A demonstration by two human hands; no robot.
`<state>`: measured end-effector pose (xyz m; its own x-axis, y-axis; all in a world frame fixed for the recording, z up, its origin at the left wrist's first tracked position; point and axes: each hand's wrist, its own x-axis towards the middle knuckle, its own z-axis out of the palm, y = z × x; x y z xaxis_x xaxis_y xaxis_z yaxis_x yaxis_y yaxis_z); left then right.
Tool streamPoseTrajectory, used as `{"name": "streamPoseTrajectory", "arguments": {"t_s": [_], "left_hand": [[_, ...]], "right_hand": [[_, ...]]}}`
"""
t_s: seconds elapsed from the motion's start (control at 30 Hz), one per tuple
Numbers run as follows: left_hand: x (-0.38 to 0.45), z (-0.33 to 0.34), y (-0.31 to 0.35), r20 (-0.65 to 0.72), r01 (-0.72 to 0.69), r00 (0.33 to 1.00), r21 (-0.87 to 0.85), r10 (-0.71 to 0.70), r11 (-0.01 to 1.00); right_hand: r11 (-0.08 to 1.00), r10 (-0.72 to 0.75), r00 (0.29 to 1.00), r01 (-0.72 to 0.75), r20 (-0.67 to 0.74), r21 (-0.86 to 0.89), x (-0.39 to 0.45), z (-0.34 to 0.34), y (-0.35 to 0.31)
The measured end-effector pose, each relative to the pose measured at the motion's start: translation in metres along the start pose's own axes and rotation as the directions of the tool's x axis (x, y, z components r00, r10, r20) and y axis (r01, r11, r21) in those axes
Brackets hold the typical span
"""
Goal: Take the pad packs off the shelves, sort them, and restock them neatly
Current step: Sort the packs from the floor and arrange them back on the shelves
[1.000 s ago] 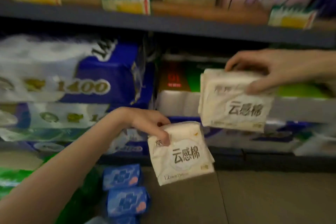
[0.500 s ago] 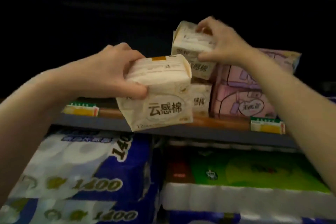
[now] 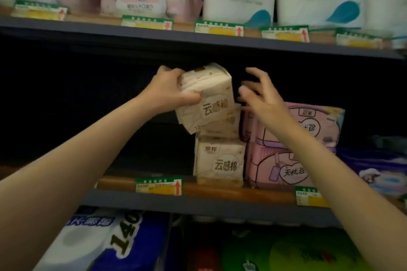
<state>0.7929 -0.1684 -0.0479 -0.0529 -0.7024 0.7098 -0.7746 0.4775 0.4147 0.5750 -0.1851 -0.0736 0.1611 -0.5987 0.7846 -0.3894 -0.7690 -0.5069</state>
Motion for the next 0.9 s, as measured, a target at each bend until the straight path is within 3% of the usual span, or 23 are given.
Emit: {"name": "streamPoseTrajectory", "arguments": {"t_s": [0.13,0.23,0.33,0.5,0.67,0.8,0.9], "left_hand": [[0.007,0.036,-0.002,0.043,0.037,0.998,-0.066,-0.034,0.997],[-0.007,0.065,-0.019,0.206,0.128,0.974,-0.149,-0.095,0.981],[-0.023,0.088,-0.029,0.187,0.156,0.975,-0.211,-0.117,0.965],[-0.040,0.107,-0.040,0.135,0.147,0.983,-0.191,-0.122,0.971],[-0.038,0.114,-0.042,0.109,0.154,0.985,-0.219,-0.132,0.964],[-0.056,0.115,-0.041,0.059,0.201,0.979,-0.199,-0.193,0.959],[-0.096,0.105,-0.034,-0.124,0.105,0.983,-0.223,-0.135,0.969]], "right_hand": [[0.896,-0.017,0.992,0.071,0.126,-0.439,-0.009,0.010,0.018],[0.814,0.035,0.989,0.055,0.144,-0.578,-0.016,0.019,0.038],[0.721,-0.074,0.993,0.116,0.090,-0.683,-0.028,0.026,0.045],[0.664,-0.107,0.986,0.169,0.131,-0.728,-0.043,0.035,0.056],[0.563,-0.217,0.976,0.118,-0.008,-0.818,-0.053,0.025,0.058],[0.665,-0.102,0.993,0.025,-0.058,-0.746,-0.074,0.014,0.056],[0.736,-0.058,0.998,0.051,0.012,-0.675,-0.109,0.013,0.050]]}}
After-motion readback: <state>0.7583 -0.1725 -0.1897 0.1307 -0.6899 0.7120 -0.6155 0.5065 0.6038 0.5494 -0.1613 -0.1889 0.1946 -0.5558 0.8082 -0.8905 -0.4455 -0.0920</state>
